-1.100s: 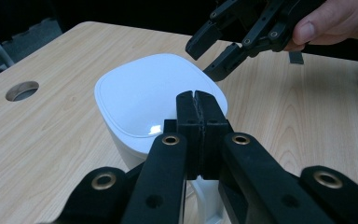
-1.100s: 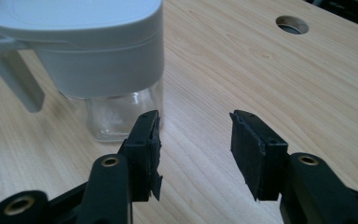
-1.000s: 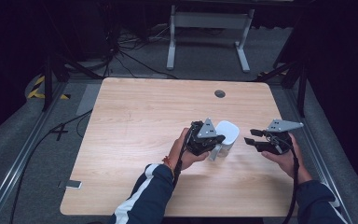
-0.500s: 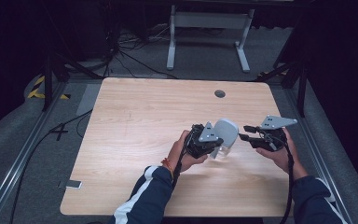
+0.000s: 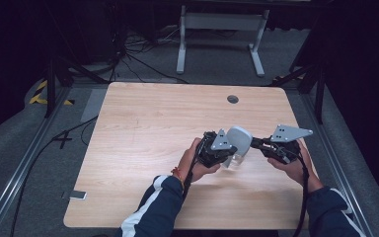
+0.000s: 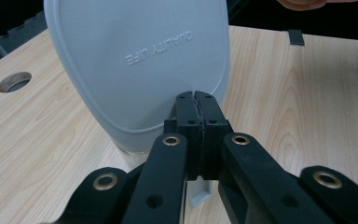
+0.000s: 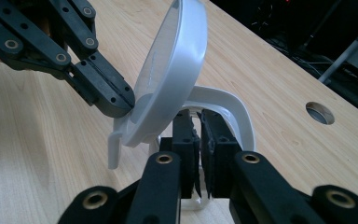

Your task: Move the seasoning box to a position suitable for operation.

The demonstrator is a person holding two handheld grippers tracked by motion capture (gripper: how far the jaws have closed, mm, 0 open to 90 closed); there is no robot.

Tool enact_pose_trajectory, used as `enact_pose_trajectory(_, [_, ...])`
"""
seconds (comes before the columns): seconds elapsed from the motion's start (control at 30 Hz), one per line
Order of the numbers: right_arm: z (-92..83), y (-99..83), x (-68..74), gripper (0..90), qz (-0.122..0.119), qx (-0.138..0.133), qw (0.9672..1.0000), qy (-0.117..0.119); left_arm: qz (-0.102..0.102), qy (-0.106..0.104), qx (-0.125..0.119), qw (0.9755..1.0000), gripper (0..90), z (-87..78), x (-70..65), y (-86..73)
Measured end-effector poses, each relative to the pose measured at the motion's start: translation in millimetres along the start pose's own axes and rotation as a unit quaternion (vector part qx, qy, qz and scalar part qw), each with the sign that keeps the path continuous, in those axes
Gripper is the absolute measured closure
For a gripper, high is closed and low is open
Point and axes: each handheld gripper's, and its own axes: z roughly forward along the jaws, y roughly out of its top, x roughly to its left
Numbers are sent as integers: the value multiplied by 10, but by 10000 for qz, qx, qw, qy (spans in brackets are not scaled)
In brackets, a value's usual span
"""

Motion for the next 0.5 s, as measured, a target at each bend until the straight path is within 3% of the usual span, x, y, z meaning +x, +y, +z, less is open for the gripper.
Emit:
enact_pose_trajectory(0.23, [14,-9,0,866,0,48,10000,-6,128,45,200,9997,899,-124,-38,-103])
enact_pose_trajectory(0.33, [10,-7,11,868,-1,51,10000,-9,85,100,218,9997,899,-212,-38,-186])
enact_pose_trajectory(0.5, [-6,-6,9,875,7,0,10000,25,169,270,474,9984,896,-432,-58,-392])
